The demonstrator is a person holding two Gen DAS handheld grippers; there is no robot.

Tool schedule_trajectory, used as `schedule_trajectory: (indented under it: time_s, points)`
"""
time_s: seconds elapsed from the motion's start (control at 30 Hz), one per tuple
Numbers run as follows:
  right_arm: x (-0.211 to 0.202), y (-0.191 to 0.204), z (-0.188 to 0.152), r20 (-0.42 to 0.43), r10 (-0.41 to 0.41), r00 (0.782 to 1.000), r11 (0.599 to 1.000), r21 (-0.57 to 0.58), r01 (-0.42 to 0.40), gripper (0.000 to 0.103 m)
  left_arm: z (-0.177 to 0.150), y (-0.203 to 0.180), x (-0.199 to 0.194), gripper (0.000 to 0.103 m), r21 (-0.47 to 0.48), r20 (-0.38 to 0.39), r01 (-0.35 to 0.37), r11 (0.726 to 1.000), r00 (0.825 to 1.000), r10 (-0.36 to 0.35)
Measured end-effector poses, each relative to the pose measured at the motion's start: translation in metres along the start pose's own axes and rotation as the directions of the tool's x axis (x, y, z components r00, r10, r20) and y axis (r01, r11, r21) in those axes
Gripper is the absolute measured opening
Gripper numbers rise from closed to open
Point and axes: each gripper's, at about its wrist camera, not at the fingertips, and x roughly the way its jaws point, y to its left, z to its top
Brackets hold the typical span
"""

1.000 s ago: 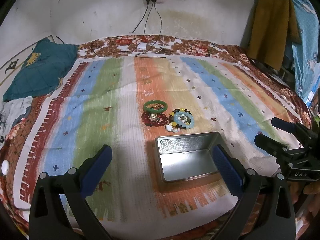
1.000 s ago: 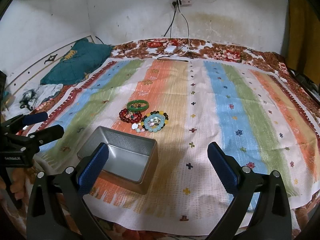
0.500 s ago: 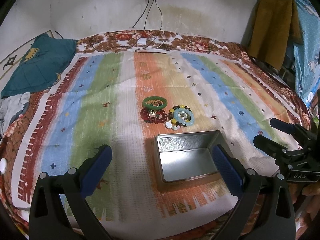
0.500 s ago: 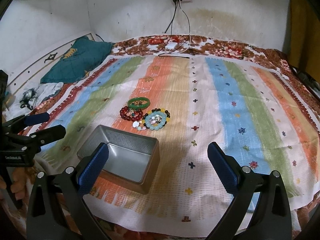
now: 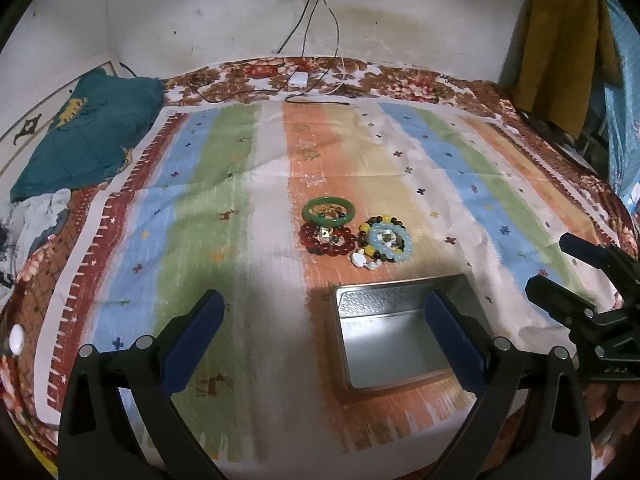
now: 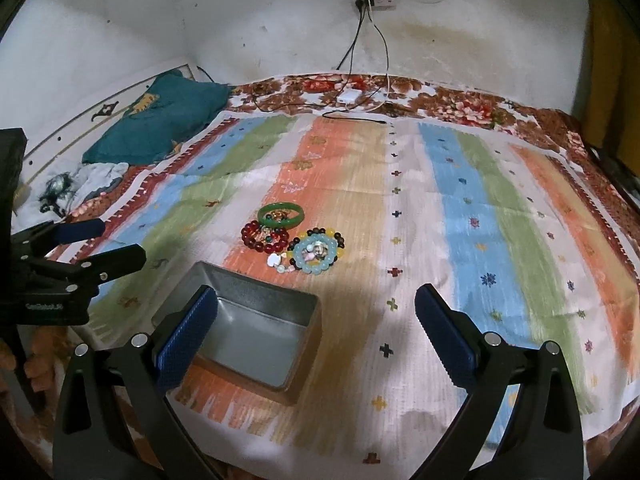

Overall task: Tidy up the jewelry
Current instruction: 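Move both tools forward over the tin toward the jewelry pile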

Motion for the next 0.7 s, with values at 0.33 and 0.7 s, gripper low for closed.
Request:
schedule_trajectory:
  time_s: [0.33,0.7]
  points:
    - [0.014,-0.007,0.015,-0.025,-0.022,0.999,1.000,-0.007,0.022,0.101,0.022,0.004,0.022,0.098,-0.012,-0.029,-0.008,1.000,1.000,0.008]
    - [0.024,-0.010,0.025,-0.041,-0.012,0.999,1.000,-0.015,0.011,0.101,0.037,0.003,0.040,0.098,0.016,-0.052,-0.027,0.999,0.998,0.028]
